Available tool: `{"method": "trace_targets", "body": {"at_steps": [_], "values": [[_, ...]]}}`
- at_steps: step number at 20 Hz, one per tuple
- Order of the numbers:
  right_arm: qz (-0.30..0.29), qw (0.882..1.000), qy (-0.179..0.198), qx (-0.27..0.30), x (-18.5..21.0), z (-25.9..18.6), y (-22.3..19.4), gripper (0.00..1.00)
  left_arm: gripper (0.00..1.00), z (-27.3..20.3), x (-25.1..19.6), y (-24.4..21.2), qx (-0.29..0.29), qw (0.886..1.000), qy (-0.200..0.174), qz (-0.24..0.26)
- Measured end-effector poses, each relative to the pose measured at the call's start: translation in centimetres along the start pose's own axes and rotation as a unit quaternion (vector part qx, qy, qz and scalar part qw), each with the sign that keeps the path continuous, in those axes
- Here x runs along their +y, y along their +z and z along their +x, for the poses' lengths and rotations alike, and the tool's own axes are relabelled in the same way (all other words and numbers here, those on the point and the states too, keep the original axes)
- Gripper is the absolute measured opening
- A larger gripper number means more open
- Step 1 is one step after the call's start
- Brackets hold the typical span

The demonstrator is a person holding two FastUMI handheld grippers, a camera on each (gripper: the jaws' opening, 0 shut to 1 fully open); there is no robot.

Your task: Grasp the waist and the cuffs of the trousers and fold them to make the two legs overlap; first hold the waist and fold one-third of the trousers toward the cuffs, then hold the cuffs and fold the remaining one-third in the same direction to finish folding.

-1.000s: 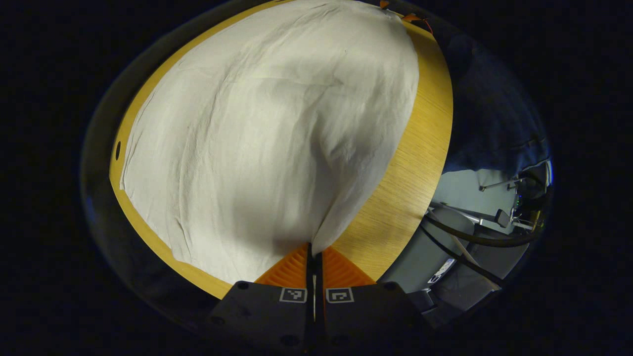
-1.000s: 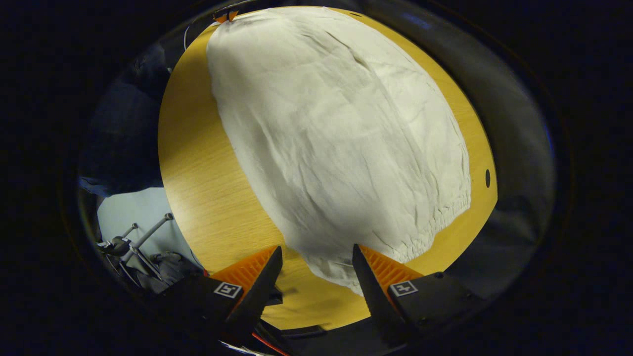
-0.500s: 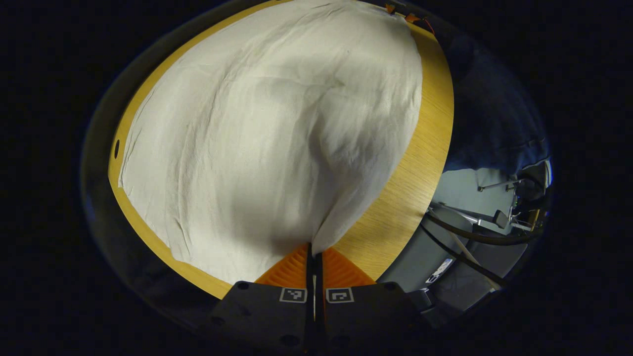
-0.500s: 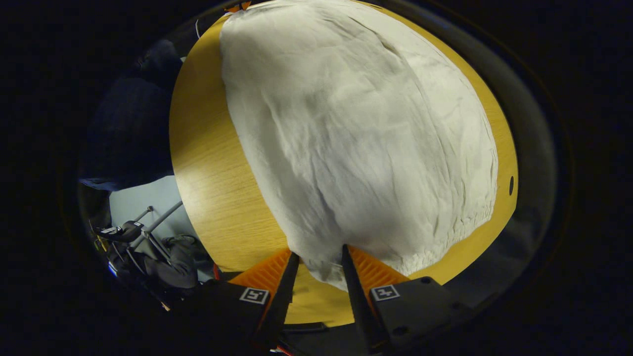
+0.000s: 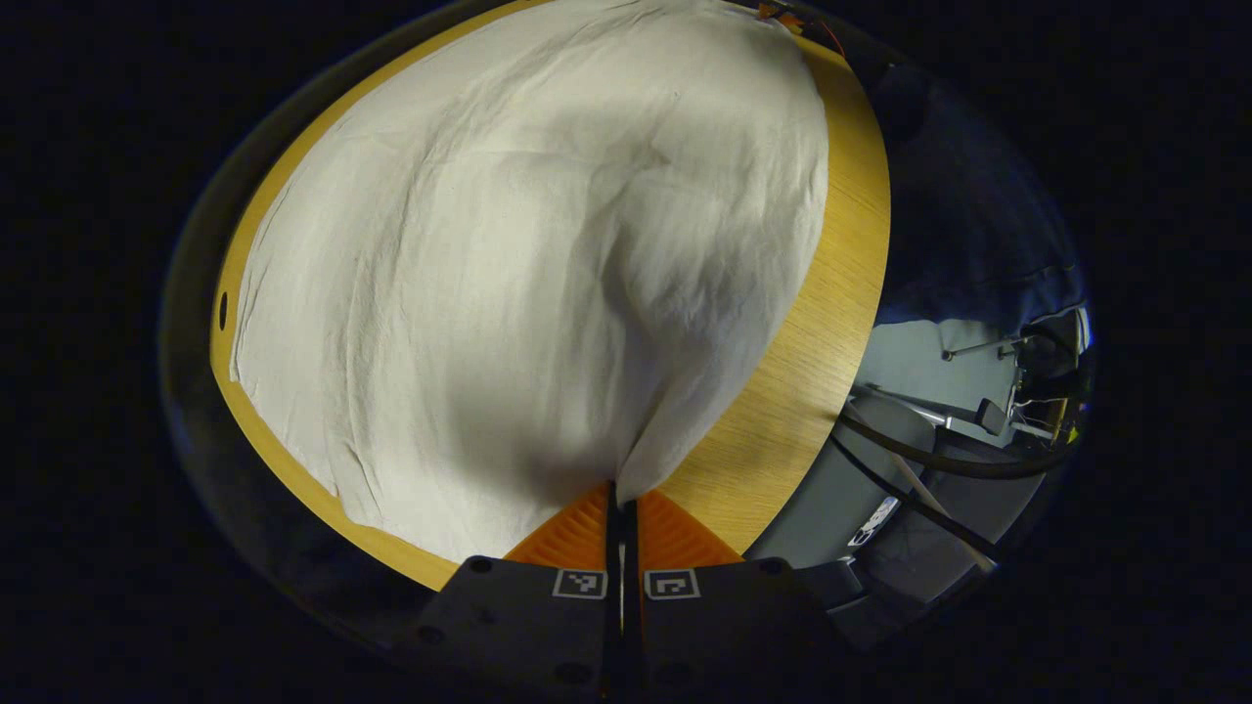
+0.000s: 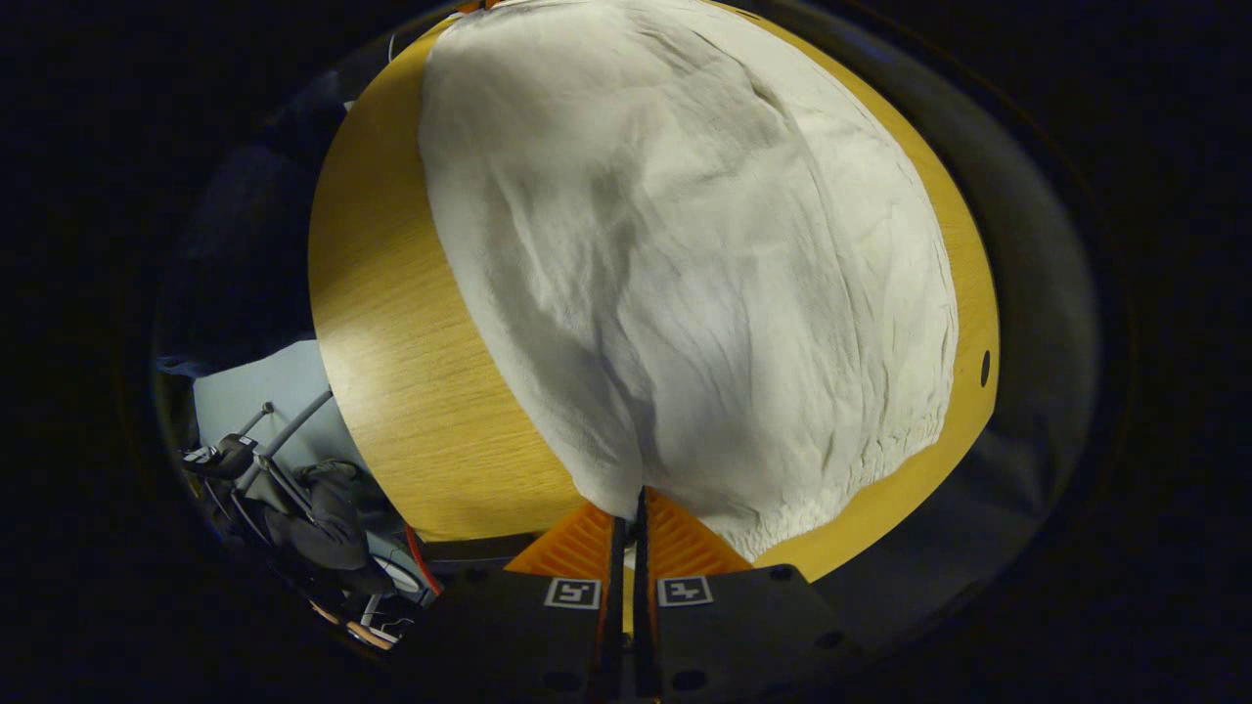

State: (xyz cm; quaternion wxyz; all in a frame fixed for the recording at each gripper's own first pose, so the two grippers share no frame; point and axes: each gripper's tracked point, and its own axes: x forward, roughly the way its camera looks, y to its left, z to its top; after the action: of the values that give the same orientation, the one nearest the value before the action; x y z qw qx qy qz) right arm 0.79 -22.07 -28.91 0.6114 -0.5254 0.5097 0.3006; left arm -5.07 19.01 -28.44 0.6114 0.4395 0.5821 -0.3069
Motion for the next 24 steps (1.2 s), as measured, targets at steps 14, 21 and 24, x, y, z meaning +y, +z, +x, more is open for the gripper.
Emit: {"method": "trace_targets", "body": {"at_steps": [14,21,24], "values": [[0.175,0.981,-0.057,-0.063,-1.4,-2.4,1.2,0.02,0.00,-2.4,2.2,2.0,-0.106,0.983,0.079,-0.125],[0.351,0.911,-0.132,-0.172,-6.8,-6.5,3.9,0.02,0.00,-9.1,11.1,7.4,-0.273,0.888,0.194,-0.315],[0.386,0.884,-0.164,-0.205,-9.9,-8.7,5.5,0.02,0.00,-11.7,15.7,9.2,-0.315,0.839,0.247,-0.368]]}}
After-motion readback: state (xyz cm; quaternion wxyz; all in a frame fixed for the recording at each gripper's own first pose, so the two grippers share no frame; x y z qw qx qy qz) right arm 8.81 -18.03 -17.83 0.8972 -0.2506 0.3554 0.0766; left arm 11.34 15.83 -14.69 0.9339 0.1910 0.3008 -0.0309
